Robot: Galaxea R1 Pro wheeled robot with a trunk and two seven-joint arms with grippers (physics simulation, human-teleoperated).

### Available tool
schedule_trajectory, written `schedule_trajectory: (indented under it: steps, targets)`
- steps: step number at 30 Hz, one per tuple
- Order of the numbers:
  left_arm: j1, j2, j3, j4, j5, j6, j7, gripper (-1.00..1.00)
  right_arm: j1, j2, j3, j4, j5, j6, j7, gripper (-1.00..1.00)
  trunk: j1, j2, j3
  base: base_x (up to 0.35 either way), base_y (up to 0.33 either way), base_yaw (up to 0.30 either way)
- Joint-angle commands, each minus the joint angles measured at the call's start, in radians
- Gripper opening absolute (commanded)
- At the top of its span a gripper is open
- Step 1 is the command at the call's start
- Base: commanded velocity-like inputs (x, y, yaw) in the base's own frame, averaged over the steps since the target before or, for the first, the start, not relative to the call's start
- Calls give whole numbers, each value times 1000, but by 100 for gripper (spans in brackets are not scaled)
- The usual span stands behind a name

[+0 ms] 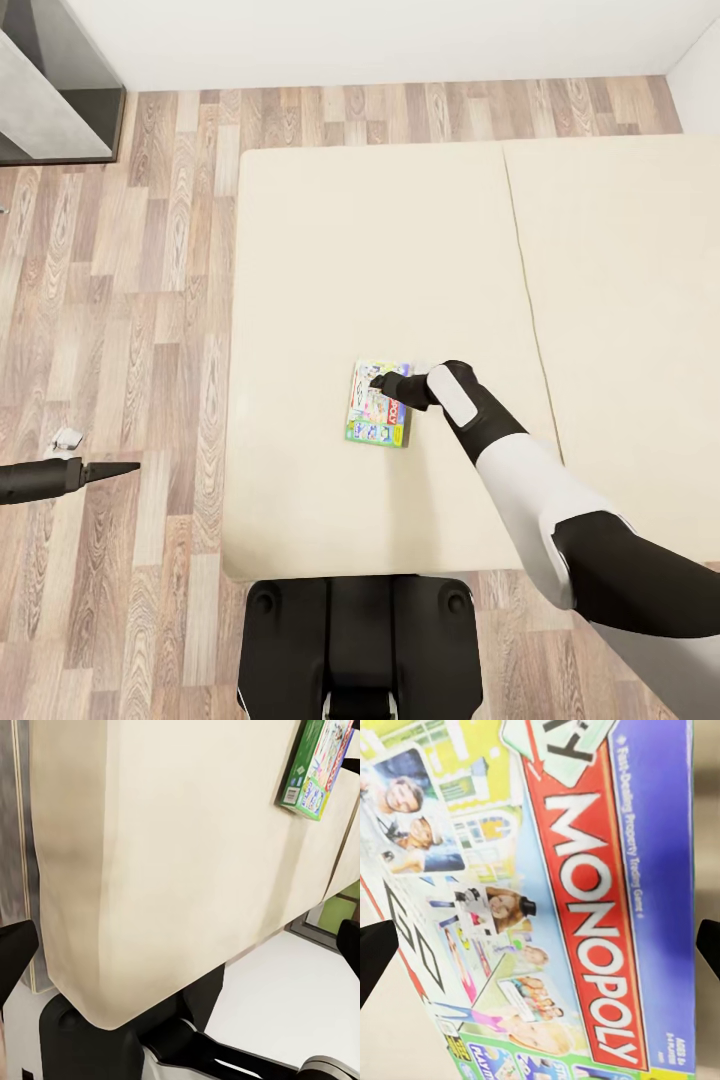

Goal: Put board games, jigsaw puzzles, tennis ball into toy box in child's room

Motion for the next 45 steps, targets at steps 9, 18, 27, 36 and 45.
schedule_trajectory:
  steps: [9, 18, 27, 36, 45]
  targets:
    - [-1, -1, 4, -1, -10, 11, -8, 100, 0, 1, 4, -1, -8, 1, -10, 100, 1, -2, -1, 0, 0, 0]
    - [-1, -1, 4, -1, -11, 11, -8, 100, 0, 1, 4, -1, -7, 0, -10, 100, 1, -2, -1, 0, 0, 0]
    - [-1, -1, 4, -1, -12, 11, -8, 100, 0, 0, 4, -1, -7, -1, -10, 100, 1, -2, -1, 0, 25, 0]
    - [-1, -1, 4, -1, -11, 11, -8, 100, 0, 0, 4, -1, -6, -1, -10, 100, 1, -2, -1, 0, 3, 0]
    - [-1, -1, 4, -1, -10, 11, -8, 100, 0, 1, 4, -1, -6, -2, -10, 100, 1, -2, -1, 0, 3, 0]
